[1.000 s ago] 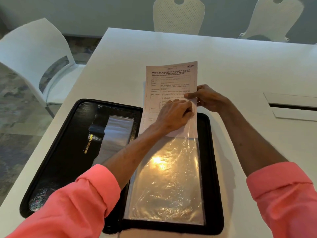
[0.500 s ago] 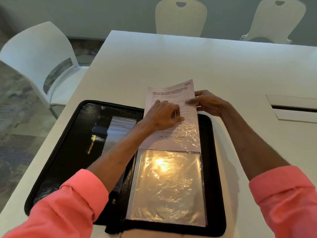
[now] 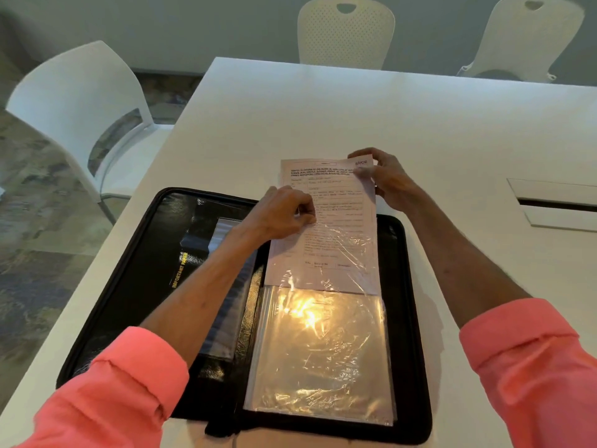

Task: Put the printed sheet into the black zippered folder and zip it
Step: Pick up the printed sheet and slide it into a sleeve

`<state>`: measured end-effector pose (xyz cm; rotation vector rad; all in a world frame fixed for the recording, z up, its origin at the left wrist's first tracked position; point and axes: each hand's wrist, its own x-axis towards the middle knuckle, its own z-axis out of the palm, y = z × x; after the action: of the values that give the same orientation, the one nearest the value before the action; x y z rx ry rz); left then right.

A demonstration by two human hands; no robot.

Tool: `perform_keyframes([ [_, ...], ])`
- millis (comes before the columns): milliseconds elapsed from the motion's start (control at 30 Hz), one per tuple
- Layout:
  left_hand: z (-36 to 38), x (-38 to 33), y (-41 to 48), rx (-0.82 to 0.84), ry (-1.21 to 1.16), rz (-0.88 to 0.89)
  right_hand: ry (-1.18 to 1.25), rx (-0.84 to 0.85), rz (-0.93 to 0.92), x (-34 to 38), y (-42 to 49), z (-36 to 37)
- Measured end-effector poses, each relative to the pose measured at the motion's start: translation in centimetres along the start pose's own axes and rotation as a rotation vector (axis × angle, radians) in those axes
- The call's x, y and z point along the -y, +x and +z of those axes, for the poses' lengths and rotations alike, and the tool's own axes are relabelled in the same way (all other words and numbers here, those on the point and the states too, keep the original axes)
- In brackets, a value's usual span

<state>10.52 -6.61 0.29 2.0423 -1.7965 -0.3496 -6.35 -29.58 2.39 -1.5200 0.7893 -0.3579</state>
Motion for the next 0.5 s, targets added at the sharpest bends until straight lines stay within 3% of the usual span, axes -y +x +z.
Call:
perform_keyframes([
  [200, 0.9, -0.5, 0.2, -0.027, -0.027, 0.028, -0.145, 0.205, 0.025, 0.6, -0.6, -2.7],
  [400, 0.8, -0.6, 0.4, -0.028, -0.042, 0.028, -0.373, 0.161, -0.004, 0.5, 0.5, -1.8],
  [500, 0.7, -0.5, 0.2, -0.052, -0.053, 0.027, -0.442, 0.248, -0.026, 1.3, 1.0, -1.5],
])
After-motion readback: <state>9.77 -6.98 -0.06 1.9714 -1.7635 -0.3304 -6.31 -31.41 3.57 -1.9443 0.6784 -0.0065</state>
